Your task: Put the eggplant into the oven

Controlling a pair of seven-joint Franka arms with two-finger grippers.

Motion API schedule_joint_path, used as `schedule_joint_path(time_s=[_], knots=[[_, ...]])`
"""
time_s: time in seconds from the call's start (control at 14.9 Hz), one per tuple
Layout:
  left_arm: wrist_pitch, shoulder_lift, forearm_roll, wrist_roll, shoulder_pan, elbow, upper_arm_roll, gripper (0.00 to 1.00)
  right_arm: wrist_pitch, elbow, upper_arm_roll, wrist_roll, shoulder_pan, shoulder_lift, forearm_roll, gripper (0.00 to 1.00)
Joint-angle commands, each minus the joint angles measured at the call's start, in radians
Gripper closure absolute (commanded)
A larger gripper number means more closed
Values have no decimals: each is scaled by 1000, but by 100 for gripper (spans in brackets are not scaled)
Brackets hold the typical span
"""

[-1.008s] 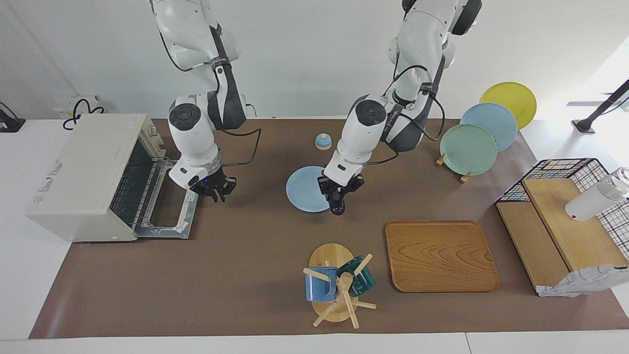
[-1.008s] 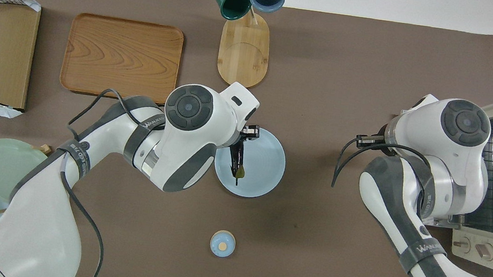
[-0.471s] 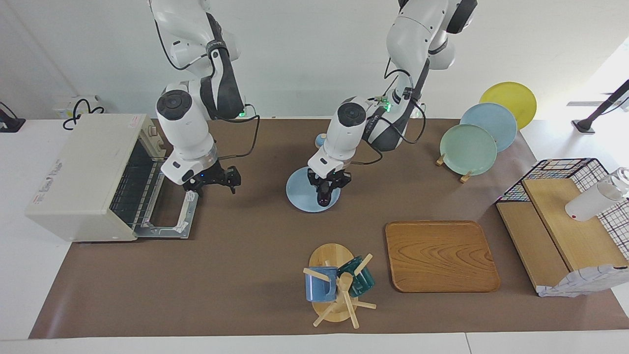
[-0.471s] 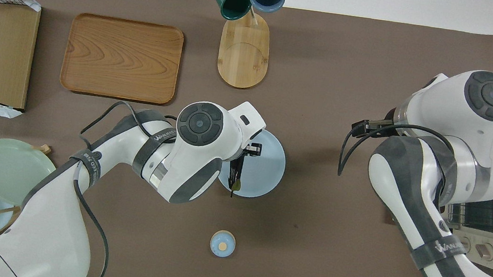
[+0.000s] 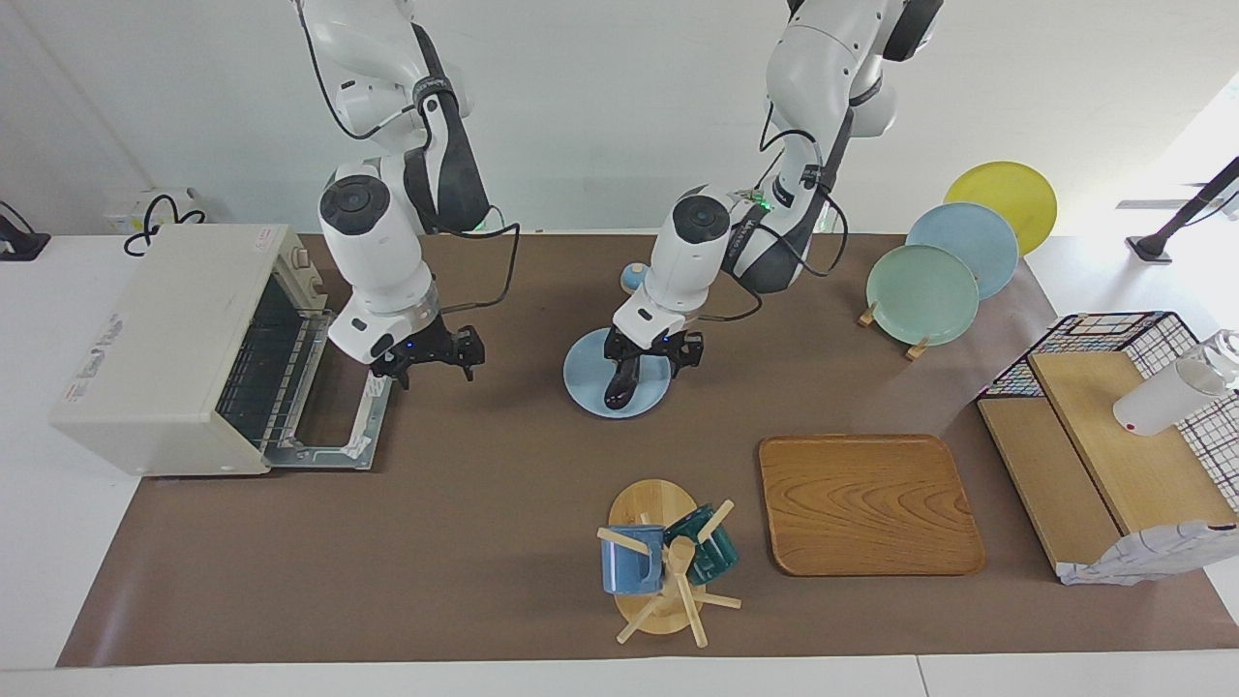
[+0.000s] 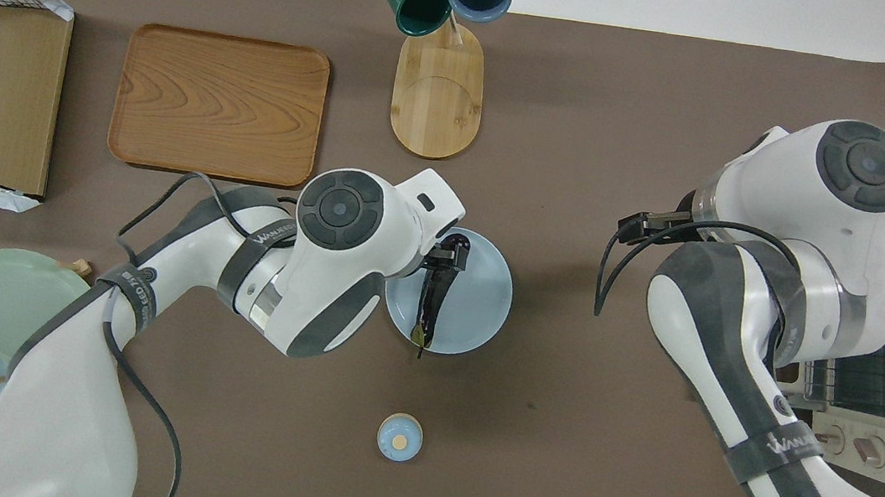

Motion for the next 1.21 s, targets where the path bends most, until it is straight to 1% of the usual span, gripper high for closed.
schedule_joint_path(time_s=[0.0,0.13,0.2,0.27,0.34,0.47,0.54,0.61,0.67,0.87,0.94,1.01,1.14], knots=[[-167,-65,-3,25,104,83,-2,0,-62,118,17,143,73,50,23,0],[-308,-64,-9,82,173,201,1,0,-43,136,17,257,148,57,21,0],[-368,-64,-9,132,219,244,1,0,-30,168,17,351,206,83,13,0],[-414,-67,-9,186,270,270,1,0,-42,233,17,459,264,134,7,0],[-448,-71,-8,233,314,287,3,0,-58,318,17,545,310,201,4,0],[-488,-90,0,289,376,315,9,0,-133,493,17,677,401,347,-17,0],[-500,-94,5,289,408,319,9,0,-134,535,17,725,432,385,-28,0],[-517,-113,20,289,422,327,9,0,-114,540,17,755,479,407,-51,0],[-534,-133,37,289,424,327,9,0,-59,531,17,763,498,410,-57,0],[-620,-203,48,291,447,312,9,0,99,366,18,826,521,377,-51,0],[-640,-217,48,292,450,306,9,0,121,332,18,826,529,366,-54,0],[-654,-229,48,294,462,298,9,0,122,319,18,823,530,363,-57,1],[-668,-263,48,298,464,258,7,0,133,263,18,774,530,340,-57,26]])
